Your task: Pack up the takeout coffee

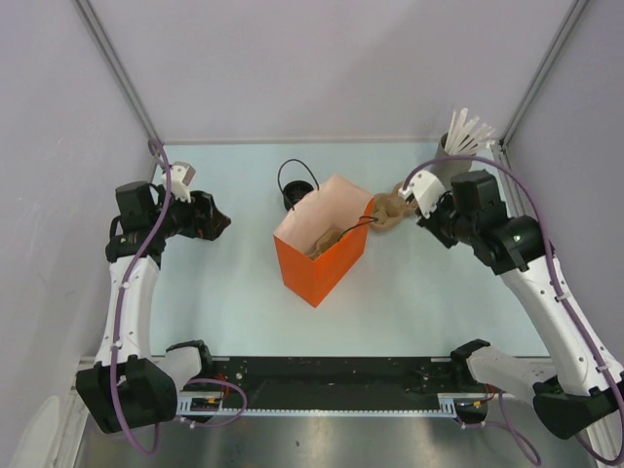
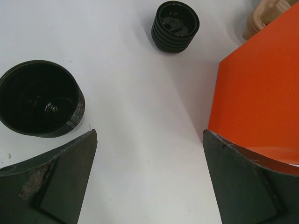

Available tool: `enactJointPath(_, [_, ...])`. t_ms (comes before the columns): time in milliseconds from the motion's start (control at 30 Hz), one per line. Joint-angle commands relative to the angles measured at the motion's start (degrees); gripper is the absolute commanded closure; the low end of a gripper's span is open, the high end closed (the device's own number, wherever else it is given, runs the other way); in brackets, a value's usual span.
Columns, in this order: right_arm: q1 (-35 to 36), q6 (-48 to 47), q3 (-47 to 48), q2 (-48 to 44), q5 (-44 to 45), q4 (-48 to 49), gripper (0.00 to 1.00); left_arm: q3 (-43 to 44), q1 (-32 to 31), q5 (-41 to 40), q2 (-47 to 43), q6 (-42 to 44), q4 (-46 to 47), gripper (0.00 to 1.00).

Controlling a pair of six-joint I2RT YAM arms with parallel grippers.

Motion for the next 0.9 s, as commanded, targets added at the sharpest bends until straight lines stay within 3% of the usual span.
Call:
enactJointPath(0, [-0.84,2.52,8.13,2.61,5.74,7.8,1.0,-0.06,0.64,1.39,-1.49,-0.49,1.77,0.0])
enactJointPath(300, [-0.41,8.68,31.85,15.33,-3.48,9.23,1.0,0.2,0.56,1.3,-1.58,1.18,1.06,0.0])
enactJointPath(600, [13.03,9.21,52.76,30.55,-7.17,-3.25,1.0,5.55,0.64,-0.1,-0.71,8.55,-3.06,0.0])
enactJointPath(767, [14.97,9.56,55.77,35.56,-12.79,-9.14,1.0,12.84,0.64,-2.74,2.2,11.64,-5.53,0.0])
enactJointPath(867, [15.06,9.21,57.27,36.71,-17.36,-12.74,1.0,13.82,0.64,-2.92,2.73,9.71,-1.07,0.0])
